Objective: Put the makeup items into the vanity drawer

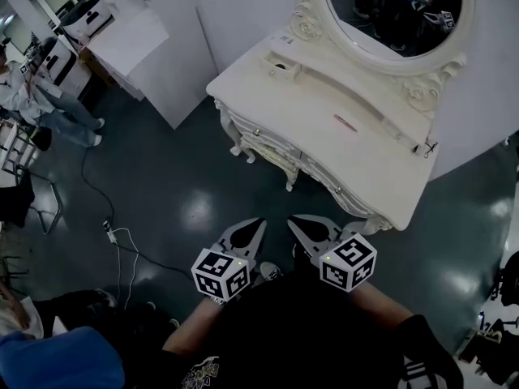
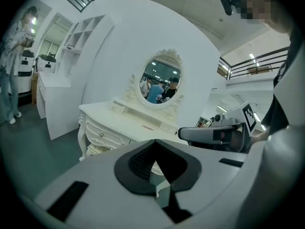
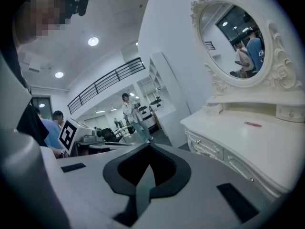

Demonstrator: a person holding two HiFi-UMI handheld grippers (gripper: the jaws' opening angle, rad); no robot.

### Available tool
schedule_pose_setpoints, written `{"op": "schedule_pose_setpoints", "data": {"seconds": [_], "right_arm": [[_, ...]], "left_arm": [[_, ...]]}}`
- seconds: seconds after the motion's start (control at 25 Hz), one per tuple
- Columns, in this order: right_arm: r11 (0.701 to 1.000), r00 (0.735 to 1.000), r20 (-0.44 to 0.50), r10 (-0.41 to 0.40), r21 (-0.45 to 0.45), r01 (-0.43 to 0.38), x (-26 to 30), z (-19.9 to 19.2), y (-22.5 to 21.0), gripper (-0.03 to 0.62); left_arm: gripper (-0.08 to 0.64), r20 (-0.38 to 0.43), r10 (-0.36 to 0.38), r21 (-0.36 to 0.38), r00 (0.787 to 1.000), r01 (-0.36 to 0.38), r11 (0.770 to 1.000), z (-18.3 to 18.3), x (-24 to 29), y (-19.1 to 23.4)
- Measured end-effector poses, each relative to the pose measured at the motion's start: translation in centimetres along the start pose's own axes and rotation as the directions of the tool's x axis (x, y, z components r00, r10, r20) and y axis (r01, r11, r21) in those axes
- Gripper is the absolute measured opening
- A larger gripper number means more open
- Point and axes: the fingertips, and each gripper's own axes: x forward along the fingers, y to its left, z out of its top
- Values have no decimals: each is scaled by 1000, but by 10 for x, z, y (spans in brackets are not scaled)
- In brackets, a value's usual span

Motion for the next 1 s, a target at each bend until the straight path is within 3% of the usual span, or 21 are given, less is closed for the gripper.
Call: {"op": "schedule_pose_setpoints", "data": {"seconds": [1.0], "right_arm": [[999, 999, -6, -39, 32, 39, 1, 12, -42, 29]], "left_arm": [[0, -35, -31, -2, 999, 31, 1000, 9, 41, 2]]}}
